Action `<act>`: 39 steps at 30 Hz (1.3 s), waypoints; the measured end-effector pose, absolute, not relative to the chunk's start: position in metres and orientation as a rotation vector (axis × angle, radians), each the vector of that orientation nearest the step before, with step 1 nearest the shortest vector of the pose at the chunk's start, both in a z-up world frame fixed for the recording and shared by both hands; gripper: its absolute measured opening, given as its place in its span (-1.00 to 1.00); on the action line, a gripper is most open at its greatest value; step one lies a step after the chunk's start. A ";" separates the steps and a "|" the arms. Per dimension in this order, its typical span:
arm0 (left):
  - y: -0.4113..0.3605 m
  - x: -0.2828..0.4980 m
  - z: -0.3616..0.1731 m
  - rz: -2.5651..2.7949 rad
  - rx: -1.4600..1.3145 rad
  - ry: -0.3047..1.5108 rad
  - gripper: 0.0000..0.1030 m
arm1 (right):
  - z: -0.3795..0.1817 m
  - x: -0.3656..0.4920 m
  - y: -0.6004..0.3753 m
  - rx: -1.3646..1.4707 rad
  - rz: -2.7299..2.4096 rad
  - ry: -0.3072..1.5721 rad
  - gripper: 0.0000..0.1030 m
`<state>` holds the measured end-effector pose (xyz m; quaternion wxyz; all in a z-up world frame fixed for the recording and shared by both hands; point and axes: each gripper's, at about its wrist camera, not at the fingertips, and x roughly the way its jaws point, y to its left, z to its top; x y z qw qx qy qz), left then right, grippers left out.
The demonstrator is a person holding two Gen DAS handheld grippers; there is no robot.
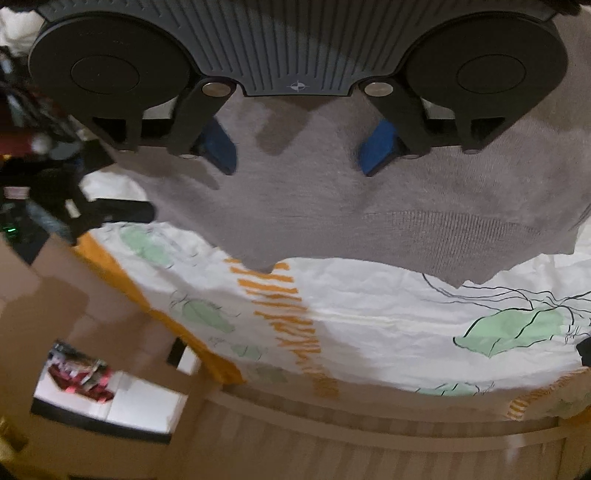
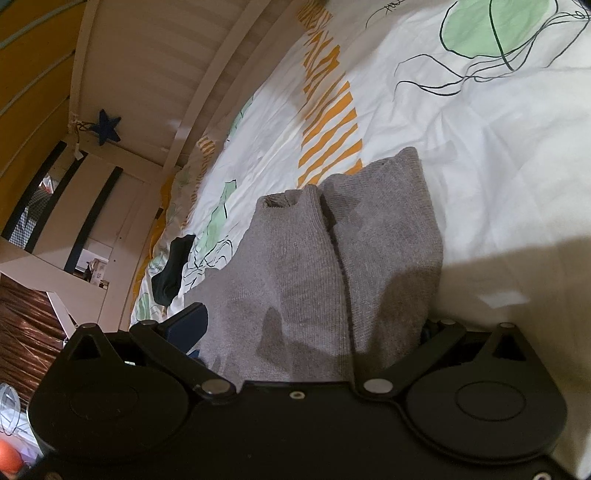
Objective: Fold large clothes
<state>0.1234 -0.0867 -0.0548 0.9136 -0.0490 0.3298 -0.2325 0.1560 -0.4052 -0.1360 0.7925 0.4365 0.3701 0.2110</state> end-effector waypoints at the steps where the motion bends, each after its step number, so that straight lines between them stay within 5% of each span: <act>1: -0.086 0.121 -0.054 -0.492 -0.127 0.668 0.13 | -0.136 0.156 -0.405 0.939 0.453 0.796 1.00; 15: -0.079 0.168 -0.095 -0.400 -0.393 0.723 -0.89 | -0.134 0.154 -0.402 0.917 0.466 0.798 1.00; 18: -0.072 0.165 -0.095 -0.405 -0.427 0.736 -0.91 | -0.132 0.152 -0.400 0.887 0.460 0.803 0.88; 20: -0.070 0.162 -0.093 -0.410 -0.417 0.744 -0.91 | -0.130 0.150 -0.399 0.855 0.437 0.810 0.41; 21: -0.069 0.159 -0.091 -0.412 -0.412 0.747 -0.91 | -0.132 0.149 -0.399 0.853 0.425 0.819 -0.07; 22: -0.068 0.157 -0.090 -0.415 -0.407 0.751 -0.91 | -0.135 0.149 -0.399 0.865 0.421 0.831 -0.22; 39: -0.031 0.131 -0.095 -0.477 -0.425 0.785 -0.91 | -0.007 0.158 -0.323 0.777 0.517 0.770 -0.27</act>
